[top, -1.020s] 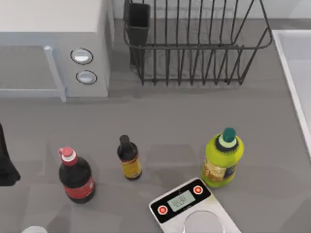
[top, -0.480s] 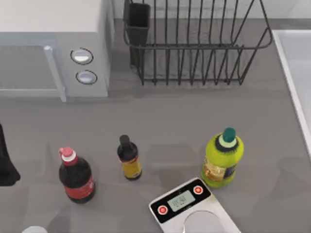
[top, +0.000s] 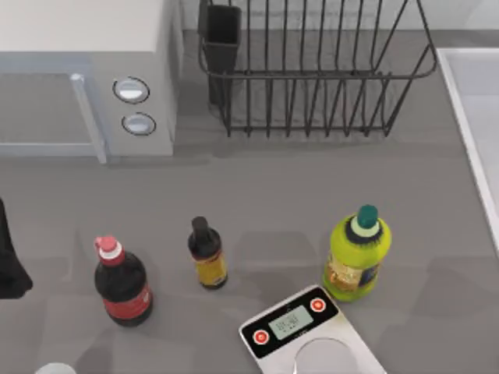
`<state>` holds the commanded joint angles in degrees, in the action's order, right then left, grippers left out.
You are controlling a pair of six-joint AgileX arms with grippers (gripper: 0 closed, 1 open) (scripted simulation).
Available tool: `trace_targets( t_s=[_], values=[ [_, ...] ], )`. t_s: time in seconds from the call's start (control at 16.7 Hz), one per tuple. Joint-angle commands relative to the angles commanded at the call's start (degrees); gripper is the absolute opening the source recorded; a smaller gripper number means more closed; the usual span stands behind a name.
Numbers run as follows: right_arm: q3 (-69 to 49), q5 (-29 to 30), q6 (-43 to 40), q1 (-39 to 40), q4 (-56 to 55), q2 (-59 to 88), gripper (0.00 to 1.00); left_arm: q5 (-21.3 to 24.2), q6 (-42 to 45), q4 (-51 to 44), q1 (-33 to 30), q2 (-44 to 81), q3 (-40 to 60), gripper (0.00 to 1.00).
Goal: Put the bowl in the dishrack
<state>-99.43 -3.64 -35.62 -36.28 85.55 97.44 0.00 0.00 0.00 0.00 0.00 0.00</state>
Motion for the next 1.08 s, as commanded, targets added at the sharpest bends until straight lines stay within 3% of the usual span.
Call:
trace_targets(
  t_s=[0.18,0.42,1.08],
  values=[
    [0.2,4.1,2.2,5.3,-5.2,-0.7,0.0,0.0,0.0,0.0,0.0,0.0,0.0,1.0],
    [1.6,14.4,7.8,19.9,-17.6,-2.2,0.0,0.0,0.0,0.0,0.0,0.0,0.0,1.0],
    [12.6,51.3,30.3,78.8,-67.4,-10.2,0.0,0.0,0.0,0.0,0.0,0.0,0.0,1.0]
  ],
)
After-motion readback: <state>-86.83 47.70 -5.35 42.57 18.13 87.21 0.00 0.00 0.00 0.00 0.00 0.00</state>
